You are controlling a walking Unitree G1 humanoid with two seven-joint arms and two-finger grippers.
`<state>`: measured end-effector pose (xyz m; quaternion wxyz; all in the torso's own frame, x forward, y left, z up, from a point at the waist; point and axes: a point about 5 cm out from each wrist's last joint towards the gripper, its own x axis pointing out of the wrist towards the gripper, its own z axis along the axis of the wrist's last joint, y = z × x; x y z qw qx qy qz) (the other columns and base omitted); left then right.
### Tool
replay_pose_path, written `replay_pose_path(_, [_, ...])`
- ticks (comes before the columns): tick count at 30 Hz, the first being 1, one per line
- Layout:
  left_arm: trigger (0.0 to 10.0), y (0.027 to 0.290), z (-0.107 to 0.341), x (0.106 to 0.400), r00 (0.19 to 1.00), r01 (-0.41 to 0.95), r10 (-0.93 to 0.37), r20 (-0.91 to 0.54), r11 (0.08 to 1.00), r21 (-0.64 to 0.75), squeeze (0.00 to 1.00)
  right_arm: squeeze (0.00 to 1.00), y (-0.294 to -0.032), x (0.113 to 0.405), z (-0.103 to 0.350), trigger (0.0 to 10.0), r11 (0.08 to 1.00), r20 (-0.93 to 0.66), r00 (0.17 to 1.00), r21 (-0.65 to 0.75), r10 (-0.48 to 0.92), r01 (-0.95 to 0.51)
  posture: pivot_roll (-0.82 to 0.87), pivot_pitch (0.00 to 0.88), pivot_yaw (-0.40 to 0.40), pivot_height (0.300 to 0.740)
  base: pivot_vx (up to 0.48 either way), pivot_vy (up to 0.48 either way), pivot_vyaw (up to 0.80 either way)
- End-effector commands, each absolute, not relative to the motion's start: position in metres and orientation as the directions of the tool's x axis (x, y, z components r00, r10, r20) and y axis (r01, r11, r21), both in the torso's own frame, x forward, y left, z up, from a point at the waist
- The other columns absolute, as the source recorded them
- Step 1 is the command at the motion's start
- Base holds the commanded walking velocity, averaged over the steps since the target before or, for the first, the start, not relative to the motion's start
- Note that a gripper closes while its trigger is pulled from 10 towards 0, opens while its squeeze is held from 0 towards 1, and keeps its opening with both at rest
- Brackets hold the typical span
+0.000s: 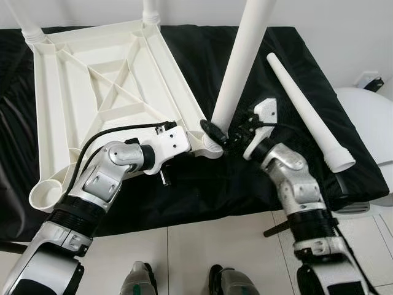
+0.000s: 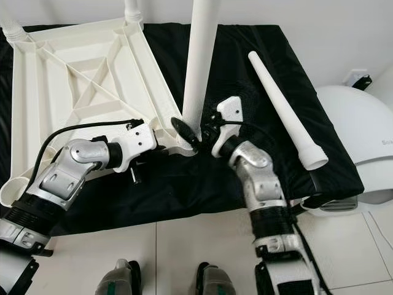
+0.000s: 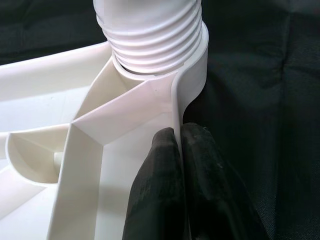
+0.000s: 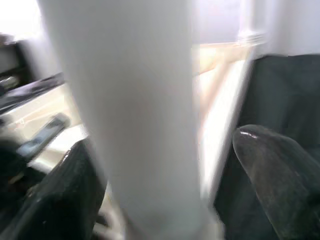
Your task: Building children table
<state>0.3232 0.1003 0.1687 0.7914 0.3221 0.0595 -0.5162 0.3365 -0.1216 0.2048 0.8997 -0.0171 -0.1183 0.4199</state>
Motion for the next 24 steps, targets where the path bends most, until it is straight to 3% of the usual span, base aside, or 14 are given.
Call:
replay_pose_path(1, [10.0,0.112,0.126,0.315,0.410,0.908,-0.714,-0.567,0.261,0.328,0.00,0.00,-0.124,0.338,0.201,10.0,0.521,0.143,0.504,-0.138,0.852,-0.842,0.07,0.204,-0.011,0.740,0.000,0.000,0.00])
replay_pose_path(8, [10.0,0.112,0.127,0.314,0.411,0.907,-0.714,-0.567,0.263,0.328,0.00,0.00,-0.126,0.345,0.199,10.0,0.413,0.086,0.405,-0.141,0.910,-0.900,0.08,0.205,-0.010,0.740,0.000,0.000,0.00])
replay_pose_path(24, [10.0,0.112,0.126,0.313,0.409,0.909,-0.714,-0.568,0.261,0.326,0.00,0.00,-0.120,0.364,0.207,10.0,0.368,0.062,0.363,-0.208,0.930,-0.906,0.09,0.195,-0.005,0.740,0.000,0.000,0.00])
